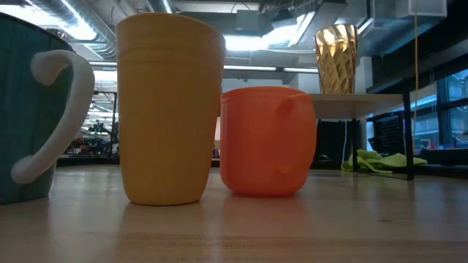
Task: Stack small to large cups/mugs on shelf
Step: Put the yellow cup on the shelf
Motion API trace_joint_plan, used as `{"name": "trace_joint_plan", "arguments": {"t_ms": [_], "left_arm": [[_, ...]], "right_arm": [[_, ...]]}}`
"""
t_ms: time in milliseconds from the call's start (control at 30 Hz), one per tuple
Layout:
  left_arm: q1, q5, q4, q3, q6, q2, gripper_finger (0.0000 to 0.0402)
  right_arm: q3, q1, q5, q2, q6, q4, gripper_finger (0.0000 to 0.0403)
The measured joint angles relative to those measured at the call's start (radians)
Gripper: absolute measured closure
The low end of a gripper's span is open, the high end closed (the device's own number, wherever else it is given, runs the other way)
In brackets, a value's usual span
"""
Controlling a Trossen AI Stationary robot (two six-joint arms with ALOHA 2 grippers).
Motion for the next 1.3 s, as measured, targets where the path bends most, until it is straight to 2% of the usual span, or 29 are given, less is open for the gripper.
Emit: {"name": "trace_joint_plan", "arguments": {"t_ms": [133, 267, 333, 433, 600, 733, 900, 1067, 1200, 1300], "left_arm": [[0.007, 0.0, 0.0, 0.0, 0.001, 0.0, 0.0392], [0.023, -0.001, 0.009, 0.0, 0.012, 0.0, 0.0389], [0.035, -0.006, 0.007, 0.0, 0.026, 0.0, 0.0391], [0.047, -0.007, -0.029, 0.0, 0.028, 0.0, 0.0397], [0.018, -0.008, -0.194, 0.0, -0.034, 0.001, 0.0398], [-0.023, -0.027, -0.258, 0.0, -0.09, 0.001, 0.0391], [-0.061, 0.051, -0.273, 0.0, -0.193, 0.001, 0.0395], [-0.102, 0.121, -0.311, 0.0, -0.362, 0.001, 0.0399], [-0.141, 0.113, -0.304, -0.039, -0.461, 0.001, 0.0388], [-0.168, 0.084, -0.303, -0.101, -0.526, 0.002, 0.0376]], "right_arm": [[0.09, -0.077, -0.057, 0.002, 0.015, -0.208, 0.0382], [0.131, -0.162, -0.213, 0.024, -0.06, -0.228, 0.0368], [0.154, -0.177, -0.259, 0.047, -0.087, -0.215, 0.036], [0.175, -0.161, -0.281, 0.085, -0.099, -0.212, 0.035], [0.168, -0.096, -0.376, 0.138, 0.038, -0.243, 0.0334], [0.167, -0.036, -0.377, 0.205, 0.118, -0.276, 0.0327], [0.167, -0.02, -0.474, 0.29, 0.194, -0.284, 0.0328], [0.165, -0.02, -0.488, 0.336, 0.229, -0.283, 0.0328], [0.165, -0.001, -0.445, 0.325, 0.258, -0.266, 0.0326], [0.166, 0.019, -0.408, 0.289, 0.267, -0.24, 0.031]]}}
